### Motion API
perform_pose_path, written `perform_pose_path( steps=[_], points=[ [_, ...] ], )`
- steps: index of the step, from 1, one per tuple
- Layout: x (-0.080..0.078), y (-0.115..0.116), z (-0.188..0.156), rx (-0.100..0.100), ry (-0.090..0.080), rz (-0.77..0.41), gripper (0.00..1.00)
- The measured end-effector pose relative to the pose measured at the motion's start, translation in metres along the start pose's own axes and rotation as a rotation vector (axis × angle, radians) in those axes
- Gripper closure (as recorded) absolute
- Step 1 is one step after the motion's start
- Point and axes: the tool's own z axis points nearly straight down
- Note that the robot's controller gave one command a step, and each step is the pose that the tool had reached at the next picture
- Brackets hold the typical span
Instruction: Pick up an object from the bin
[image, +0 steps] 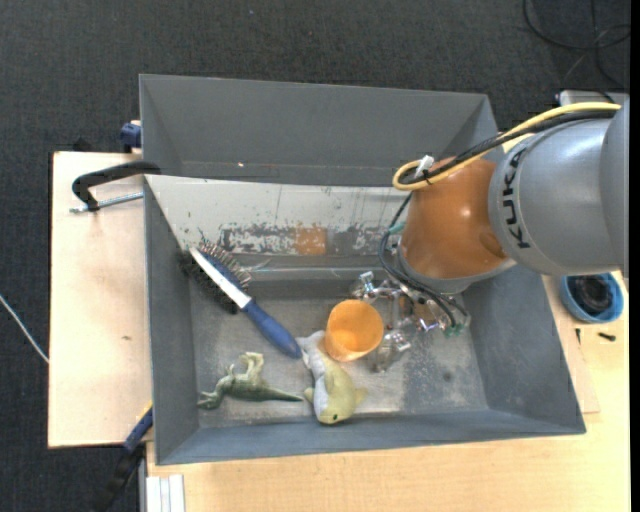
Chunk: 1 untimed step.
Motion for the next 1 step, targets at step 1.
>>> perform_pose_path(
  steps=[1],
  points=[
    [0.0018, -0.0011, -0.0005, 0.0, 0.006, 0.0, 1.0]
  ],
)
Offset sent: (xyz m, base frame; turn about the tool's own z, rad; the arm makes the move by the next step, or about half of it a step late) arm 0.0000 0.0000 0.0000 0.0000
